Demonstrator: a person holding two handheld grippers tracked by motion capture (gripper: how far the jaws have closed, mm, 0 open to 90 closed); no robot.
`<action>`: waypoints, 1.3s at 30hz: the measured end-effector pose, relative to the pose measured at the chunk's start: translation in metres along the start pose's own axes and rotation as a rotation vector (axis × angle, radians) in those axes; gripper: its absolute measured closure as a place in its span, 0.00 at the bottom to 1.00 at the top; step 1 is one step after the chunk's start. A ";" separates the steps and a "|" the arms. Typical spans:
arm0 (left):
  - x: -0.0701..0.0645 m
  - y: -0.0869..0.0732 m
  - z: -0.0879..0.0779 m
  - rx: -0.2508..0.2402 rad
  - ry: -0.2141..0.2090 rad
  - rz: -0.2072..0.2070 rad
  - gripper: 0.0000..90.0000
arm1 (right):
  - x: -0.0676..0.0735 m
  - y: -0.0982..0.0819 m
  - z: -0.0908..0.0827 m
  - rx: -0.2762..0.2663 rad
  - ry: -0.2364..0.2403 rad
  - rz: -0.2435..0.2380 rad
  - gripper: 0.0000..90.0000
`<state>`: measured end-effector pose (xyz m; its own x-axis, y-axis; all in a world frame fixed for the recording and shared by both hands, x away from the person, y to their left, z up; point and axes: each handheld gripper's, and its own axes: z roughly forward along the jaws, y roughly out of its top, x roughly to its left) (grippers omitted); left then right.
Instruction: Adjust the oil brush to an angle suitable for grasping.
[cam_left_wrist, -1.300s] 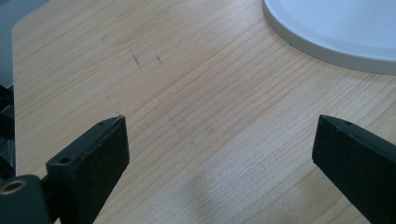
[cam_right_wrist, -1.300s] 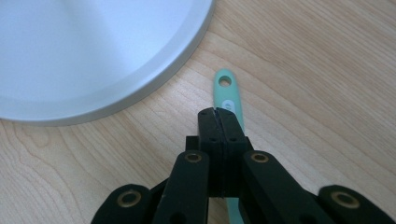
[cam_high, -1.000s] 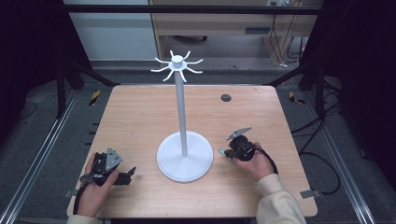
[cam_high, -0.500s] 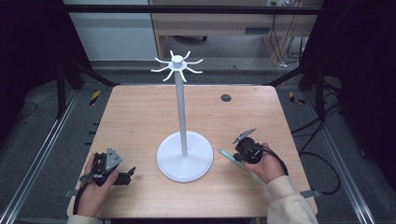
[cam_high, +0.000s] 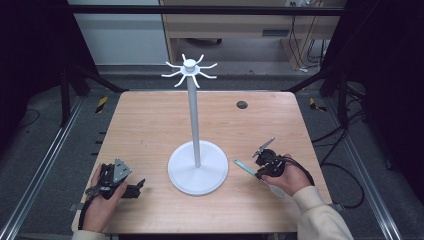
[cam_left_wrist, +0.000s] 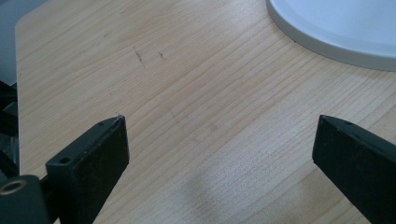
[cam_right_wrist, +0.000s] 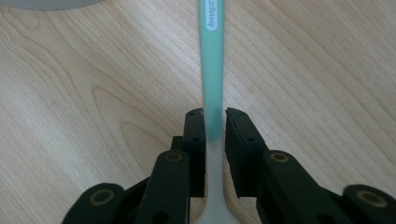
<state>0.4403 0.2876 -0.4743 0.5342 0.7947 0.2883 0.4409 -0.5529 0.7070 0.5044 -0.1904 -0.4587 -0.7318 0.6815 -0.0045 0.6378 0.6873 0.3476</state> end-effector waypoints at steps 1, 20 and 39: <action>0.000 0.000 0.000 0.000 0.000 0.000 0.04 | 0.000 0.000 0.000 0.000 0.000 0.000 0.85; 0.000 0.000 0.000 0.003 -0.002 0.003 0.04 | -0.005 0.006 0.006 0.077 0.012 -0.041 0.82; 0.000 0.000 0.001 0.008 -0.006 0.004 0.04 | -0.004 0.008 0.012 0.111 0.007 -0.055 0.87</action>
<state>0.4405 0.2874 -0.4748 0.5404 0.7910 0.2867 0.4449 -0.5579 0.7006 0.5156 -0.1846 -0.4673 -0.7679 0.6404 -0.0145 0.6189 0.7476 0.2409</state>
